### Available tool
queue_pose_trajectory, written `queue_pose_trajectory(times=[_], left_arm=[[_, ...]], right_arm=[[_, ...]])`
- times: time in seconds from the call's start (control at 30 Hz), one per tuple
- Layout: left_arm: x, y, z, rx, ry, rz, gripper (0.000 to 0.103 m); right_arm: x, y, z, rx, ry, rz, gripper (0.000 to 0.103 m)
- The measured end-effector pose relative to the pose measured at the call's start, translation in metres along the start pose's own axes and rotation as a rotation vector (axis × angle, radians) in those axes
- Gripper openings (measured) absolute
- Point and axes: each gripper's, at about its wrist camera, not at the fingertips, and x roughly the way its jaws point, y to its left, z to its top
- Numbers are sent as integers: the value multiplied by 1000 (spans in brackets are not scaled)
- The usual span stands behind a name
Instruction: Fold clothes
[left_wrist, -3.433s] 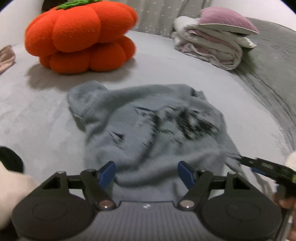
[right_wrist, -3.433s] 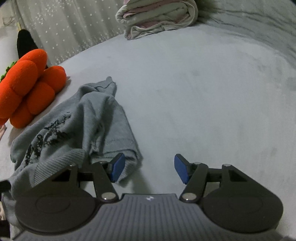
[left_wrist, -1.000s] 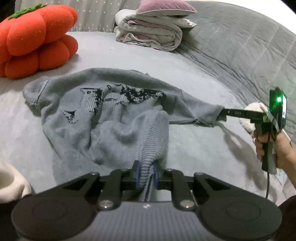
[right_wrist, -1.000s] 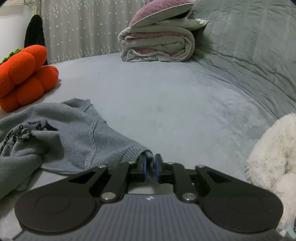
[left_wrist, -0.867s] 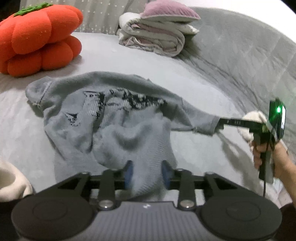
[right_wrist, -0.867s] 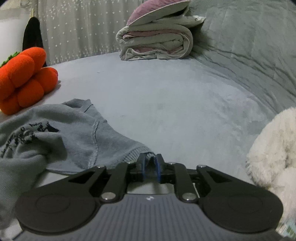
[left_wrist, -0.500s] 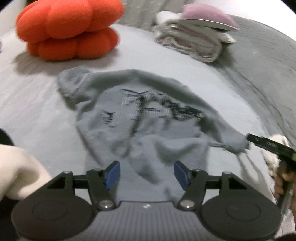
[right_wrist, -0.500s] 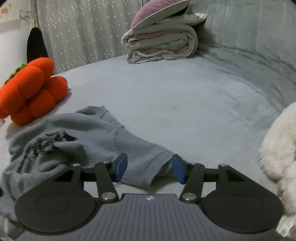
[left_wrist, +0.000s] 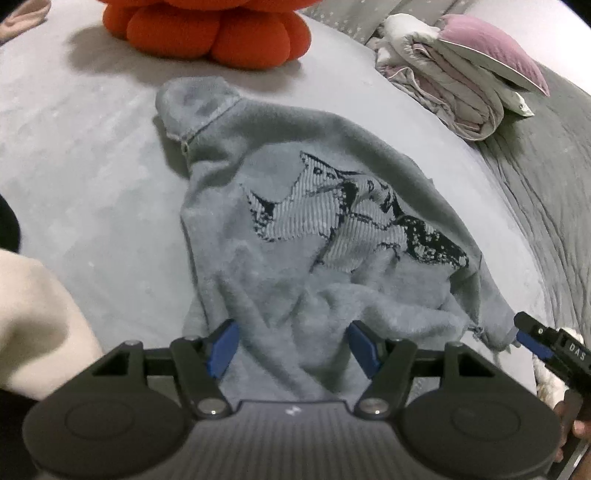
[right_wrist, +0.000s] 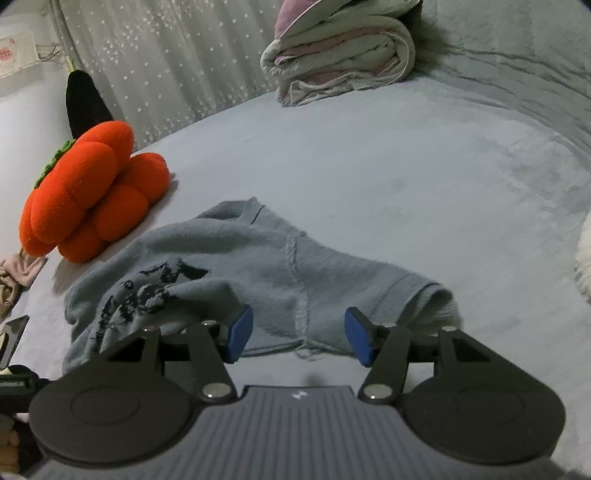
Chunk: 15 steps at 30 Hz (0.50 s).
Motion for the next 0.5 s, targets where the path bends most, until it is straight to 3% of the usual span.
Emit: queue_pose_trajectory(times=[0.13,0.27,0.33,0.4,0.5], left_arm=[[3,-6,-1,29,-14,12,64],[6,-13,-3,79,-33,35,53],[8,-16,-2,100,-42,49,43],[8,-17,-1,118,-53,67,21],[7,-18,2,118,-80,60,11]], right_arm=[[5,-1,-2,35,43,22,61],[10,-2,-4,71,86,43,61],[12,-6,-5,88,98,40,61],[12,-9,-5,99,106,34,61],[12,-15,-5,114,116,29,61]])
